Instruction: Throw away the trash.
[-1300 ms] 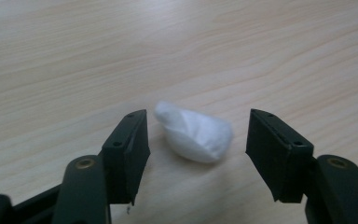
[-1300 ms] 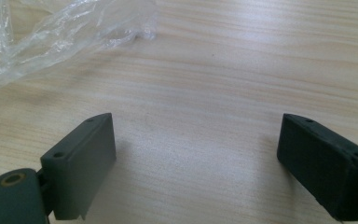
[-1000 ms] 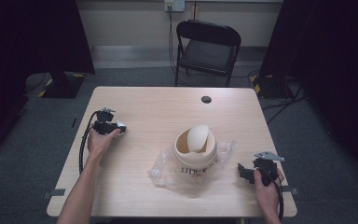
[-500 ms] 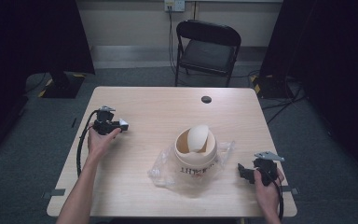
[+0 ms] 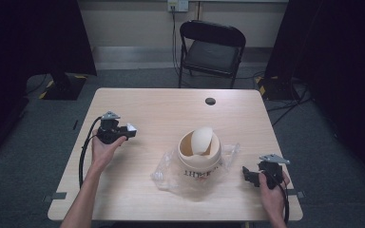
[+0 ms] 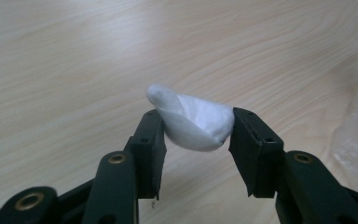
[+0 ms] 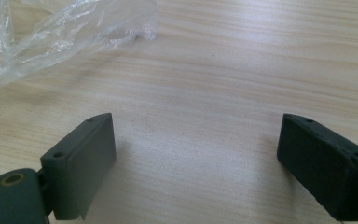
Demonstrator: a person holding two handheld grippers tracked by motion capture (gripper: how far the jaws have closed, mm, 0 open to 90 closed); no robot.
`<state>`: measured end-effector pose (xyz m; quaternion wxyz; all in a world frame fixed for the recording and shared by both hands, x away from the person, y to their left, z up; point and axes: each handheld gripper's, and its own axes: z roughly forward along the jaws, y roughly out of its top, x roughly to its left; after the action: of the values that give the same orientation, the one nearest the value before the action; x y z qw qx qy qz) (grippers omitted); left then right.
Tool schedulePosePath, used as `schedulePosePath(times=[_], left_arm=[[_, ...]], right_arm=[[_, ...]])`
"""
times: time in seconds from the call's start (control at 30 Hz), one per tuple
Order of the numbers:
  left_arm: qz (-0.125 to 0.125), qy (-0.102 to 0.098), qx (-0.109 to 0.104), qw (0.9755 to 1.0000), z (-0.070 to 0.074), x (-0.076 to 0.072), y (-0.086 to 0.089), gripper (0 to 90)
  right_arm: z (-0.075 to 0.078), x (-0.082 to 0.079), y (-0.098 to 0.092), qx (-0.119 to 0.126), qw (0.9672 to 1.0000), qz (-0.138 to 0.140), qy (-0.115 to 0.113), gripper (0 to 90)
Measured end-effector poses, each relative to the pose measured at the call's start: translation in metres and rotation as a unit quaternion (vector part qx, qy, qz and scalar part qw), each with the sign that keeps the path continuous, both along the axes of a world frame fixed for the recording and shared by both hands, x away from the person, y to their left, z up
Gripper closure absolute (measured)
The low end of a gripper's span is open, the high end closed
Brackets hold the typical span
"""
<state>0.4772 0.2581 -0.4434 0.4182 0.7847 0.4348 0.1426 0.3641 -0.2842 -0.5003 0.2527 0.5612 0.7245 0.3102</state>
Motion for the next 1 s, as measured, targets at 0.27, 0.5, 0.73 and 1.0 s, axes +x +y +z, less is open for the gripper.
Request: schedulePosePath(times=[0.27,0.5,0.73,1.0], left_arm=[[-0.024,-0.023,-0.008,0.9994,0.017,-0.016,-0.011,55.8],[-0.049,-0.042,-0.021,0.9977,0.032,-0.031,-0.019,55.9],[-0.087,-0.055,-0.041,0.9938,0.039,-0.039,-0.039,55.8],[-0.125,-0.067,-0.038,0.9892,0.051,-0.045,-0.060,55.9]], right_arm=[[0.000,0.000,0.000,0.000,1.0000,-0.001,0.000,10.7],[0.000,0.000,0.000,0.000,1.0000,-0.003,0.000,10.6],[0.000,0.000,0.000,0.000,1.0000,-0.002,0.000,10.6],[0.000,0.000,0.000,0.000,1.0000,-0.002,0.000,10.6]])
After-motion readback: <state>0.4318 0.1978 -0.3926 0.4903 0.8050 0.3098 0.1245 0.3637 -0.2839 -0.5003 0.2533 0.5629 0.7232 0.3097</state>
